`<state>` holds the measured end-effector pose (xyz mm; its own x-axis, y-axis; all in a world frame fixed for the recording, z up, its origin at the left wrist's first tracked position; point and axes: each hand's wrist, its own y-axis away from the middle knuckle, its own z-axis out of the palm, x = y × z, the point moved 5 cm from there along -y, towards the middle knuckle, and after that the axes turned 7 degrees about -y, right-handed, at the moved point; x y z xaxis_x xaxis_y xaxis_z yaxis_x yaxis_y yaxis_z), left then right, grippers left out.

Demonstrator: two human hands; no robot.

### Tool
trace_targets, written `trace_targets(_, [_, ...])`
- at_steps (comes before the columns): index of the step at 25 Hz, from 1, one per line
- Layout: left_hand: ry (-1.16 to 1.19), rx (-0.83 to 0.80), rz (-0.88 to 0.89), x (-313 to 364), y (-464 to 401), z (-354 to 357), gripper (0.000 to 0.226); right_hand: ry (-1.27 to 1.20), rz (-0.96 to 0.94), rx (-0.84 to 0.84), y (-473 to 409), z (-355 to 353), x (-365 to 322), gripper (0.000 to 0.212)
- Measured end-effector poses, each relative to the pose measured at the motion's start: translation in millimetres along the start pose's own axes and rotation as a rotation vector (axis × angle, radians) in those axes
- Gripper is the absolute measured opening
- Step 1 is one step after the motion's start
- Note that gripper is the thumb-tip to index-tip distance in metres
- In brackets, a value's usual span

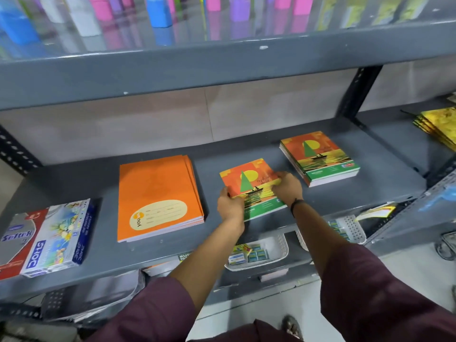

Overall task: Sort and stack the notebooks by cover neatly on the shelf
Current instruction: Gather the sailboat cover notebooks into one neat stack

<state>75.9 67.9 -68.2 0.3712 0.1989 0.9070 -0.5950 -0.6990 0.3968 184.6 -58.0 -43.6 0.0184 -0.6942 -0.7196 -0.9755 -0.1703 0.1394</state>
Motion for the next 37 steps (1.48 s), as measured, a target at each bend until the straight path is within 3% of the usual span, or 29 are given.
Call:
trace_targets(2, [0.166, 0.063, -0.101, 2.4, -1.5, -1.9, 0.017, -0.078, 0.007, -0.008, -3.2, -4.9, 2.4, 0.033])
trace_targets(5, [0.316, 0.107, -0.223, 1.1, -13.6, -3.7, 0.026, -0.129, 0.02, -0.038, -5.3, -7.3, 2.9, 0.028])
trace_targets(8, [0.301, 0.061, -0.261, -0.5, -22.9, 8.6, 0.013, -0.09, 0.049, -0.159, -13.5, -4.4, 3.2, 0.033])
trace_targets(12, [0.223, 0.129, -0.167, 1.5, -19.8, 15.1, 0.033, -0.077, 0.03, -0.256, -19.5, -6.9, 6.2, 0.041])
trace_targets(15, [0.253, 0.182, -0.129, 12.5, -18.6, 18.7, 0.036, -0.205, -0.107, -0.26, -30.8, -28.1, -7.2, 0.044])
trace_targets(18, [0.295, 0.212, -0.058, 44.9, -15.3, 45.9, 0.035, -0.289, -0.196, -0.187, -50.1, -67.1, -22.9, 0.044])
trace_targets(21, [0.31, 0.151, 0.045, 82.5, -11.8, 93.8, 0.035, -0.245, -0.227, -0.046, -76.3, -116.2, -16.9, 0.031])
trace_targets(24, [0.162, 0.028, 0.122, 97.7, -7.1, 153.2, 0.027, -0.223, -0.189, 0.039, -100.1, -155.1, 13.4, 0.028])
trace_targets(28, [-0.058, 0.006, 0.119, 83.9, -13.9, 199.8, 0.023, -0.222, -0.182, 0.033, -118.8, -168.2, 48.8, 0.03])
trace_targets(32, [-0.201, -0.05, 0.099, 64.7, -17.4, 210.7, 0.016, -0.073, -0.127, -0.015, -132.0, -154.9, 75.5, 0.04])
trace_targets(35, [-0.398, -0.051, 0.201, 62.6, -11.3, 207.6, 0.011, -0.01, -0.173, 0.011, -129.0, -156.8, 85.1, 0.042])
trace_targets(37, [-0.398, -0.12, 0.237, 59.8, -6.1, 199.0, 0.023, -0.095, -0.232, -0.066, -126.5, -164.7, 88.3, 0.041])
